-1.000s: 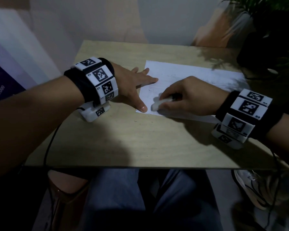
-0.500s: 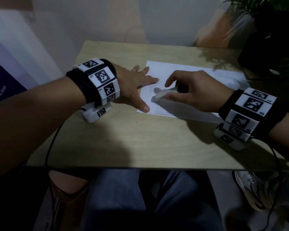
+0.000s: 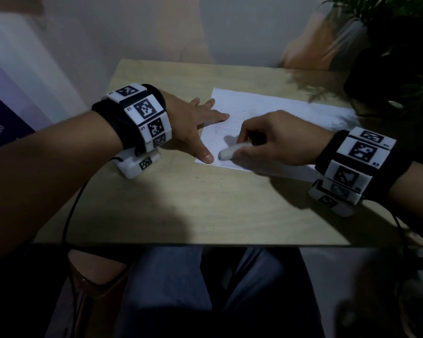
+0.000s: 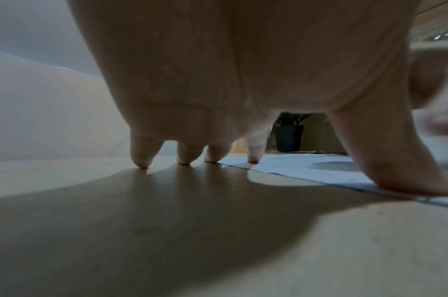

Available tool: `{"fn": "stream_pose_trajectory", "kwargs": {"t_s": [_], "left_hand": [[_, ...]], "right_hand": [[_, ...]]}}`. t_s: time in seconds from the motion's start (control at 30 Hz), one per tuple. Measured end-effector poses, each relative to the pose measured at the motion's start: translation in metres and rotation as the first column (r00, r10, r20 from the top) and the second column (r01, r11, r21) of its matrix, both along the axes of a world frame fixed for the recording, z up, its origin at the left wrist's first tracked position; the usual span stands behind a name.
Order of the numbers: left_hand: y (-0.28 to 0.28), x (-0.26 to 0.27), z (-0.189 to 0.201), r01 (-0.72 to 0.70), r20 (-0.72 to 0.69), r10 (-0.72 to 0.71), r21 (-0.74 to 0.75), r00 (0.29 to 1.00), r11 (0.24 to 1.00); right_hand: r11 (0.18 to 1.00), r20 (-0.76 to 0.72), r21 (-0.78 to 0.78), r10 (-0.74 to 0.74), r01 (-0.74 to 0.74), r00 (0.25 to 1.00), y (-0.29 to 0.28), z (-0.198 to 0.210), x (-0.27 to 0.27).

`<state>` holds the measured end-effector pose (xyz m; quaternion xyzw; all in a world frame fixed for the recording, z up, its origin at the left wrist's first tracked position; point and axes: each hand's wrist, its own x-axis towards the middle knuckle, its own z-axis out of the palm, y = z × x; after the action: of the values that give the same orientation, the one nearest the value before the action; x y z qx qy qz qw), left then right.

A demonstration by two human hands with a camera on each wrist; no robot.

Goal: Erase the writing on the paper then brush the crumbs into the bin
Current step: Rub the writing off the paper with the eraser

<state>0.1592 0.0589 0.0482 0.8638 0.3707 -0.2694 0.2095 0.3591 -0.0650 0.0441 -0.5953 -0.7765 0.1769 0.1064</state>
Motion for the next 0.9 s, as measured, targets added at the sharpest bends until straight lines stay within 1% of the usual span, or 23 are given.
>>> {"fn": "stream_pose_trajectory", "kwargs": {"t_s": [0.07,0.1,0.2,0.23,0.3,0.37,0.4,0.43,0.53,0.57,0.67,0.73,0.77,0.83,0.9], "left_hand": [[0.0,0.001,-0.001,0.003,0.001,-0.003,0.005,1.0,1.0],[0.0,0.001,-0.001,0.004,-0.001,-0.004,0.007,1.0,1.0],[-0.001,0.0,-0.001,-0.004,-0.001,0.004,0.008,1.0,1.0],[-0.001,0.0,-0.001,-0.007,0.001,0.007,0.009,1.0,1.0],[-0.001,0.0,0.0,-0.009,0.005,0.009,0.007,1.0,1.0],[-0.001,0.0,0.0,-0.004,0.005,0.004,0.005,1.0,1.0],[-0.001,0.0,0.0,-0.001,0.003,0.001,0.005,1.0,1.0],[0.0,0.0,0.0,0.001,0.0,-0.001,0.005,1.0,1.0],[-0.001,0.0,0.0,0.004,-0.006,-0.004,0.004,1.0,1.0],[-0.001,0.0,0.0,0.003,-0.007,-0.003,0.006,1.0,1.0],[-0.002,0.001,0.002,0.001,-0.006,-0.001,0.007,1.0,1.0],[-0.002,0.001,0.002,0.004,-0.007,-0.004,0.005,1.0,1.0],[-0.002,0.001,0.002,0.003,-0.008,-0.003,0.005,1.0,1.0],[-0.002,0.0,0.001,-0.001,-0.009,0.001,0.002,1.0,1.0],[-0.002,0.001,0.002,0.0,-0.01,0.0,0.002,1.0,1.0]], "right_hand": [[0.994,0.028,0.088,-0.062,0.059,0.998,0.004,-0.001,0.003],[0.994,0.028,0.097,-0.054,0.051,0.998,0.003,-0.001,0.003],[0.999,0.004,0.005,0.043,-0.043,0.999,-0.004,-0.001,-0.001],[0.998,0.0,-0.021,0.054,-0.054,0.999,-0.004,-0.001,-0.002],[1.0,0.007,-0.007,0.003,-0.003,1.0,-0.001,0.0,0.0],[0.995,0.037,0.072,-0.07,0.067,0.997,0.002,0.001,0.002],[0.992,0.048,0.099,-0.079,0.074,0.996,0.002,0.001,0.002],[0.994,0.048,0.098,-0.06,0.055,0.997,0.0,0.001,0.001],[0.999,0.014,-0.008,0.053,-0.053,0.999,-0.007,0.003,-0.002],[0.998,0.01,-0.019,0.056,-0.056,0.998,-0.006,0.004,-0.002],[0.998,0.039,0.055,-0.045,0.043,0.998,0.001,0.003,0.002],[0.993,0.058,0.104,-0.068,0.062,0.996,0.002,0.0,0.004],[0.995,0.059,0.095,-0.045,0.039,0.997,0.0,0.001,0.002],[1.0,0.024,0.009,0.029,-0.03,0.999,-0.007,0.002,-0.001],[0.996,-0.011,-0.055,0.063,-0.064,0.998,-0.009,0.004,-0.002]]}}
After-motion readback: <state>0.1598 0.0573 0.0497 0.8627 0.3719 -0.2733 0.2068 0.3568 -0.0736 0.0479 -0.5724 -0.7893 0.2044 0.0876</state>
